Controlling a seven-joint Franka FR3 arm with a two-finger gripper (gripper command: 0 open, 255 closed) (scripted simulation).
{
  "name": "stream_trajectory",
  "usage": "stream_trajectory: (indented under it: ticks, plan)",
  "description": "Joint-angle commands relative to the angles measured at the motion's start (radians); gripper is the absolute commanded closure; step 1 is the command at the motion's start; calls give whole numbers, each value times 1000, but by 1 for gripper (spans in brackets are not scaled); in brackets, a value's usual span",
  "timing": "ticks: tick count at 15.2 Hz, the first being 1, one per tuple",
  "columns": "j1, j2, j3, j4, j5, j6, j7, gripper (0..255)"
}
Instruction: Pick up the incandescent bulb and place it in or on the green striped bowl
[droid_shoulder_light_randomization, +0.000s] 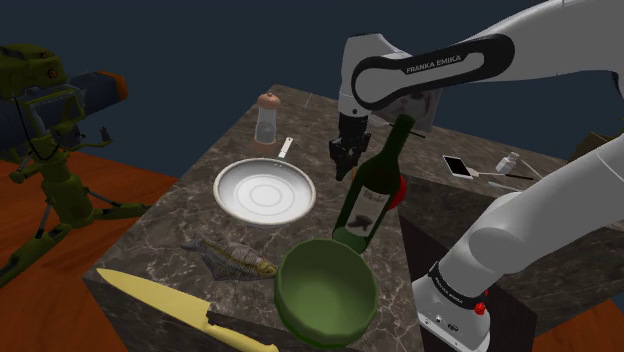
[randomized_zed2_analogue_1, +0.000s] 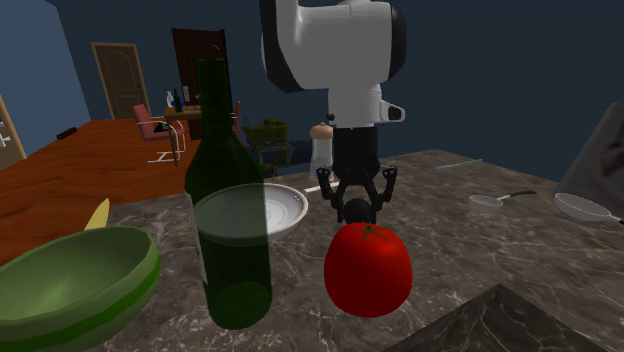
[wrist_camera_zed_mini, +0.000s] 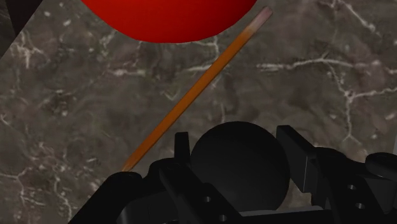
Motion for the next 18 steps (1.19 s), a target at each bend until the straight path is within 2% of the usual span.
stream_trajectory:
  ticks: [1,5,18]
  plan:
    - [0,0,0,0,0,0,0,255]
    - [0,0,0,0,0,0,0,255]
    - [0,-53,-9,130,5,-182,-15,255]
